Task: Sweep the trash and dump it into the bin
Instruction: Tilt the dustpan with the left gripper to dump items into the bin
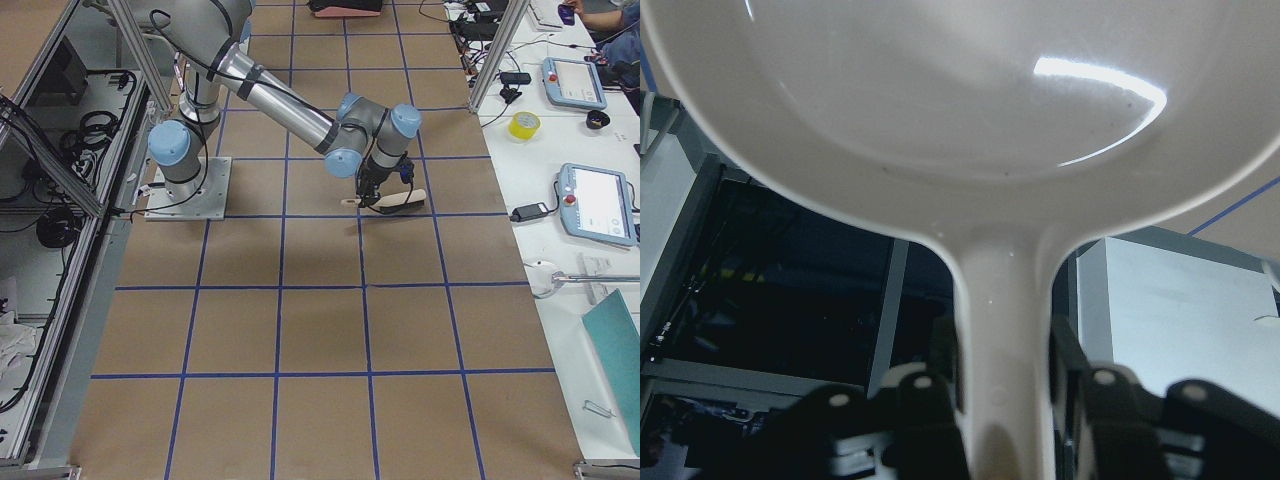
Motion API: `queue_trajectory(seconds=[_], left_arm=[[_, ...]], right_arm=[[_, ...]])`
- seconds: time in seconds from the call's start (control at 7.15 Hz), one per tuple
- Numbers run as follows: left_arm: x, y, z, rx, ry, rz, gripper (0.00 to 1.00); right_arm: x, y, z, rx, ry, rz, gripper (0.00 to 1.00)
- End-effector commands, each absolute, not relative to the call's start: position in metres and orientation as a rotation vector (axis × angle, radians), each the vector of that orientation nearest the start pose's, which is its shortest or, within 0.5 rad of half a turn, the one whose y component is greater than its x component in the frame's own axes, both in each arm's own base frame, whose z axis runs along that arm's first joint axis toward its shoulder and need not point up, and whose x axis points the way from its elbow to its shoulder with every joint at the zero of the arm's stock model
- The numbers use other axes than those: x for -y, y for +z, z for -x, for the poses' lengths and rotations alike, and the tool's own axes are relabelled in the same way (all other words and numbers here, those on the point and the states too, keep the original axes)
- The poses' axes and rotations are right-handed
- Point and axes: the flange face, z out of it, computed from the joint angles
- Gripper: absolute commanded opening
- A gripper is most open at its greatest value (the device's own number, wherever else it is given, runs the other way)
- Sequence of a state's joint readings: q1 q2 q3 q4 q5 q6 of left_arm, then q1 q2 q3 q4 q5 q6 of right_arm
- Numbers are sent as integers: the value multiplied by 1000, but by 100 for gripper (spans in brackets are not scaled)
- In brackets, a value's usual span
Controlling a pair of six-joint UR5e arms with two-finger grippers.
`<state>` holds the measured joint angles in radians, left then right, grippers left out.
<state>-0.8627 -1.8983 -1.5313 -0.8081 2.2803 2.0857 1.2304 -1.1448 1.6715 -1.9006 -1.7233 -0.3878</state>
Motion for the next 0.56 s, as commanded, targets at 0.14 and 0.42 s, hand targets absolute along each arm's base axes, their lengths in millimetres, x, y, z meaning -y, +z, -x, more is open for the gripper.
queue_trajectory(seconds=[0.14,0.42], left_arm=[[542,457,-344,-2040,566,-1518,0],[545,468,-315,-2108,314,-1693,0]], right_arm=[[603,259,80,-3173,297,92,99],[603,274,72,-3162,250,109,99]])
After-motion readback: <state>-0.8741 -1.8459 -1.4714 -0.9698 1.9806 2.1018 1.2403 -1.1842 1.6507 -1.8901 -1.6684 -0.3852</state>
